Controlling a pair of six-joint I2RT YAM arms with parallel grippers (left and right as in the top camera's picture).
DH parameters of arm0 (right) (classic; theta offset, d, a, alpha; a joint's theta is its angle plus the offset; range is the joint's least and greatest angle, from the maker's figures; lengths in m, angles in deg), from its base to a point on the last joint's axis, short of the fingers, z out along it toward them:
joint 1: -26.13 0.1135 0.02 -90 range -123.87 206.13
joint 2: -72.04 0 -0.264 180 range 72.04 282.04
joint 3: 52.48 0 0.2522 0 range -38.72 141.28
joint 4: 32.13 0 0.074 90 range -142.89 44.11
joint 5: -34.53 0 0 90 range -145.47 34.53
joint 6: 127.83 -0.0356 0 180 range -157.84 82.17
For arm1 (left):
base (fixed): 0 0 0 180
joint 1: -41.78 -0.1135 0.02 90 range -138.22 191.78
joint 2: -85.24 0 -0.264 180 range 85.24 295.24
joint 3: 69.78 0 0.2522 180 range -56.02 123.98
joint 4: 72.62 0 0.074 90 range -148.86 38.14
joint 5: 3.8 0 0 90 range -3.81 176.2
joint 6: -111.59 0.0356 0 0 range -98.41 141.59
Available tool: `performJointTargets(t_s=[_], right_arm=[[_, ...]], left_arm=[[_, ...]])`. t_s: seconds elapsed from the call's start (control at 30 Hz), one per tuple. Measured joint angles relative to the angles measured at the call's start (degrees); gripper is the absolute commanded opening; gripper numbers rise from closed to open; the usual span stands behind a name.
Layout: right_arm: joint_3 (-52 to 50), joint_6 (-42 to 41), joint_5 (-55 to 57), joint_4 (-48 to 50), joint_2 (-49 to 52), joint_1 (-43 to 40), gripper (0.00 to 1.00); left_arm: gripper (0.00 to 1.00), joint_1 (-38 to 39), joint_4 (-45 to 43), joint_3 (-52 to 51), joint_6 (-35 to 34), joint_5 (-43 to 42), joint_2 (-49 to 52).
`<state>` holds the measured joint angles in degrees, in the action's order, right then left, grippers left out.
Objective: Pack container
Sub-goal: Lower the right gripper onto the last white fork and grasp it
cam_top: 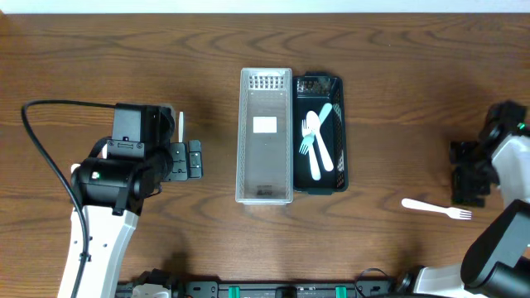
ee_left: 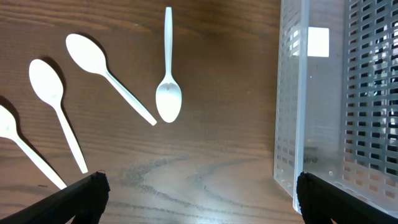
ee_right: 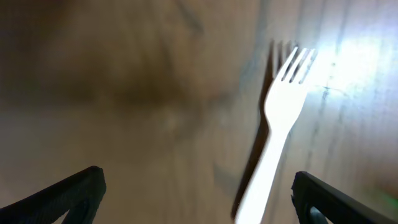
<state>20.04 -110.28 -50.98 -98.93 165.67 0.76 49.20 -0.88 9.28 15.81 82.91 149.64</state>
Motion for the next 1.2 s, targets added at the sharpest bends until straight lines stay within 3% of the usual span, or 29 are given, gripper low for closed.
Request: performJointTargets(t_s=[0.37, 0.53, 0.67, 0.73, 0.87, 1.07, 1.2], right_arm=[[-10.91, -0.17, 0.0, 11.37, 0.0, 0.0, 0.95], [-12.11, -0.17, 0.02, 12.5, 0.0, 0.0, 0.85], [-12.31, -0.11, 0.09, 12.61, -0.04, 0.0, 0.58], [-12.48, -0.31, 0.13, 12.63, -0.15, 0.0, 0.5], [-13.22, -0.33, 0.11, 12.72, -0.79, 0.0, 0.44], [-13.99, -0.28, 0.24, 12.72, -1.44, 0.0, 0.26], [-13.99, 0.04, 0.26, 12.7, -1.44, 0.0, 0.21]], left_arm=[[0.98, 0.0, 0.07, 0.0, 0.02, -0.02, 0.0], [0.98, 0.0, 0.07, 0.0, 0.02, 0.0, 0.0], [0.98, 0.0, 0.07, 0.0, 0.02, -0.02, 0.0], [0.98, 0.0, 0.07, 0.0, 0.02, -0.02, 0.0], [0.98, 0.0, 0.07, 0.0, 0.02, -0.02, 0.0], [0.98, 0.0, 0.07, 0.0, 0.02, -0.02, 0.0], [0.98, 0.0, 0.07, 0.0, 0.0, -0.02, 0.0]])
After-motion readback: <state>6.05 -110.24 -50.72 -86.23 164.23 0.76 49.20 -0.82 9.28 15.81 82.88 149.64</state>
